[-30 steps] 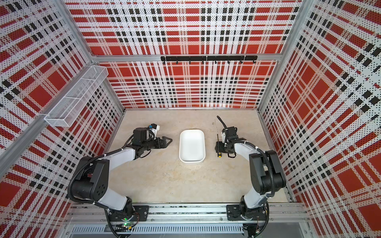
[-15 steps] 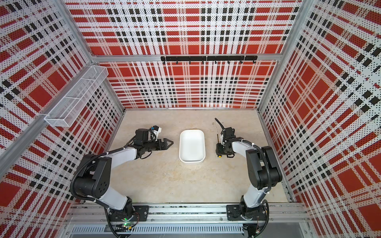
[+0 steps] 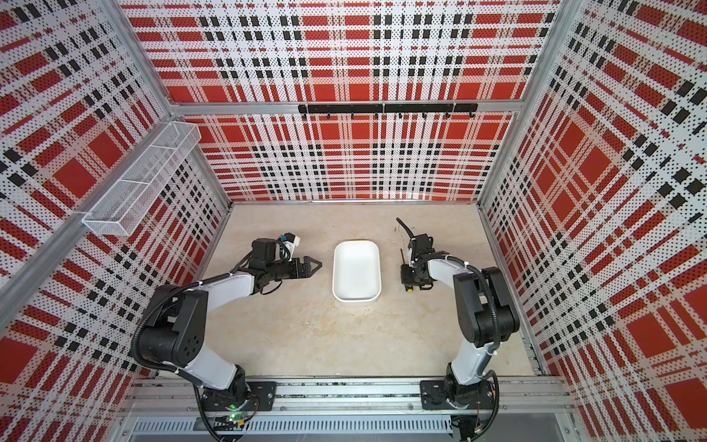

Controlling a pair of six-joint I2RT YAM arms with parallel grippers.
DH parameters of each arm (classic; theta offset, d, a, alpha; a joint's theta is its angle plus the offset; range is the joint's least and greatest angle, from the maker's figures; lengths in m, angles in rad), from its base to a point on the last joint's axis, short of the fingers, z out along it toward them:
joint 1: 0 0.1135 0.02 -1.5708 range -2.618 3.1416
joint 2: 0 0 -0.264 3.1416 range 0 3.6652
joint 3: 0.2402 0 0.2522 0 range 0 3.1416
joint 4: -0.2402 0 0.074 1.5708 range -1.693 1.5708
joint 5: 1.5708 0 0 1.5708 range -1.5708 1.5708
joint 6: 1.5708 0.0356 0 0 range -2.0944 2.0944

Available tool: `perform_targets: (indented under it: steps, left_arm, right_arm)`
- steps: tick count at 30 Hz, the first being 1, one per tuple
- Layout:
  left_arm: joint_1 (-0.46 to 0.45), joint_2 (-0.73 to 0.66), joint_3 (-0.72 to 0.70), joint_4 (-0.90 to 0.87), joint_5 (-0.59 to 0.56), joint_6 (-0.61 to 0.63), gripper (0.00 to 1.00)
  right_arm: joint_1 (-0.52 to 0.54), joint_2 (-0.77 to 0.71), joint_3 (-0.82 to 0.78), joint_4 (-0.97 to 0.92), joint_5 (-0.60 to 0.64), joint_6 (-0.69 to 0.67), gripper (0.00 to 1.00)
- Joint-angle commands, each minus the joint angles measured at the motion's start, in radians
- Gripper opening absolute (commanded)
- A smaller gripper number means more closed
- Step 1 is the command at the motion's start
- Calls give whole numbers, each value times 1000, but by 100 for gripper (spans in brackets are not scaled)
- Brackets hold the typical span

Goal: Put the screwdriver in the bin
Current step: Pick up the screwdriver from the center of the table, then place the screwdriver into the bin.

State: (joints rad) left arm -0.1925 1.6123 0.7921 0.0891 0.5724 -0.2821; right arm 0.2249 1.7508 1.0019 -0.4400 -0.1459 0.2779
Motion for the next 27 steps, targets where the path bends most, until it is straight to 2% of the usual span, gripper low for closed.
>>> perform_targets:
  steps: [1,3,8,14,18,21,25,27]
  left_arm:
    - [-6,14,24,-4,16,12,98]
    - [-6,16,26,-3,22,12,98]
    - [-4,20,34,-5,53,14,98]
    - [8,16,40,7,86,12,98]
    - [25,16,38,25,113,2,98]
    - [34,17,34,39,132,-7,98]
    - [38,22,33,53,149,-16,98]
    - [37,20,33,53,149,-19,98]
  right_arm:
    - [7,26,18,-32,3,-6,7]
    - [7,16,26,-38,-20,-4,0]
    - [6,-52,54,-57,-85,33,0]
    - [13,-204,90,-60,-150,136,0]
    - [62,-276,165,-133,-102,205,0]
    - [125,-292,229,-194,-60,296,0]
    - [167,-264,258,-169,-153,426,0]
    - [202,-226,293,-197,-124,435,0]
